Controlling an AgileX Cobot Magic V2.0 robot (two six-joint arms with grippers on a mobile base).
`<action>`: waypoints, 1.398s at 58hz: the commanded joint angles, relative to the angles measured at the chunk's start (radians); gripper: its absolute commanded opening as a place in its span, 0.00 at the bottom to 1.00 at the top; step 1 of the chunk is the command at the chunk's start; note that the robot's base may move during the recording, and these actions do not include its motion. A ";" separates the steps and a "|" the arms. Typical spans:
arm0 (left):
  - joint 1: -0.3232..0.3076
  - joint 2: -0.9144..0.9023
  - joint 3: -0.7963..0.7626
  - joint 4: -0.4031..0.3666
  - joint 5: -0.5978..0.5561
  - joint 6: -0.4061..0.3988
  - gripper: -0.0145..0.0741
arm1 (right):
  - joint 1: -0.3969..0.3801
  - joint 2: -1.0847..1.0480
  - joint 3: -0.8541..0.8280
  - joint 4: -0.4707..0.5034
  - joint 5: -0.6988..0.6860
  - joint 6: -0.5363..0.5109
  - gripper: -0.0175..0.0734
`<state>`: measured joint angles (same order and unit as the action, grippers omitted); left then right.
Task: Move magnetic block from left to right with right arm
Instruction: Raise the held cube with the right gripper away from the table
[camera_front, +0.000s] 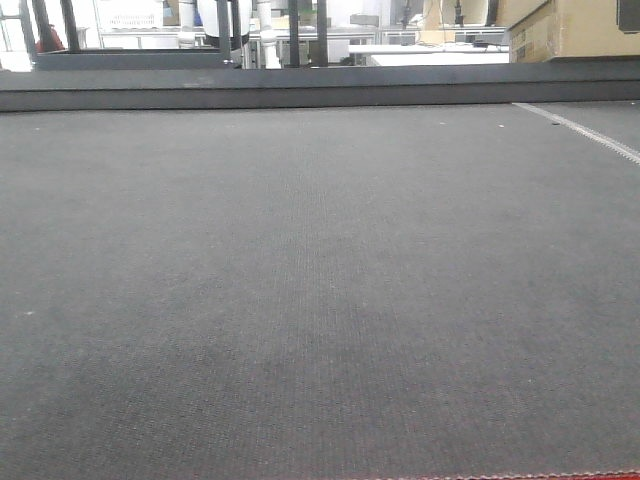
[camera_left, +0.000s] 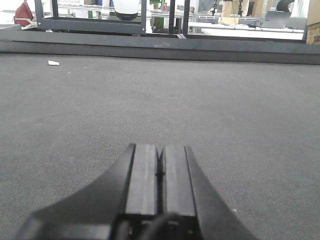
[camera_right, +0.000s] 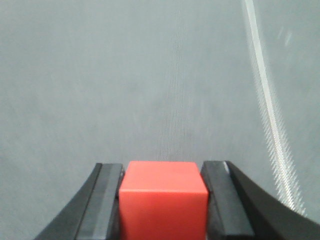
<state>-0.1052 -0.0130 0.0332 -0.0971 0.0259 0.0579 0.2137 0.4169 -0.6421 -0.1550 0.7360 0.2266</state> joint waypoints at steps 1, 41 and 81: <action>0.002 -0.014 0.008 -0.005 -0.083 -0.006 0.02 | 0.001 -0.072 -0.028 -0.012 -0.054 -0.011 0.39; 0.002 -0.014 0.008 -0.005 -0.083 -0.006 0.02 | 0.001 -0.209 -0.027 -0.012 -0.036 -0.011 0.39; 0.002 -0.014 0.008 -0.005 -0.083 -0.006 0.02 | 0.001 -0.209 -0.027 -0.012 -0.036 -0.011 0.39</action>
<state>-0.1052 -0.0130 0.0332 -0.0971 0.0259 0.0579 0.2137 0.1946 -0.6421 -0.1533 0.7818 0.2243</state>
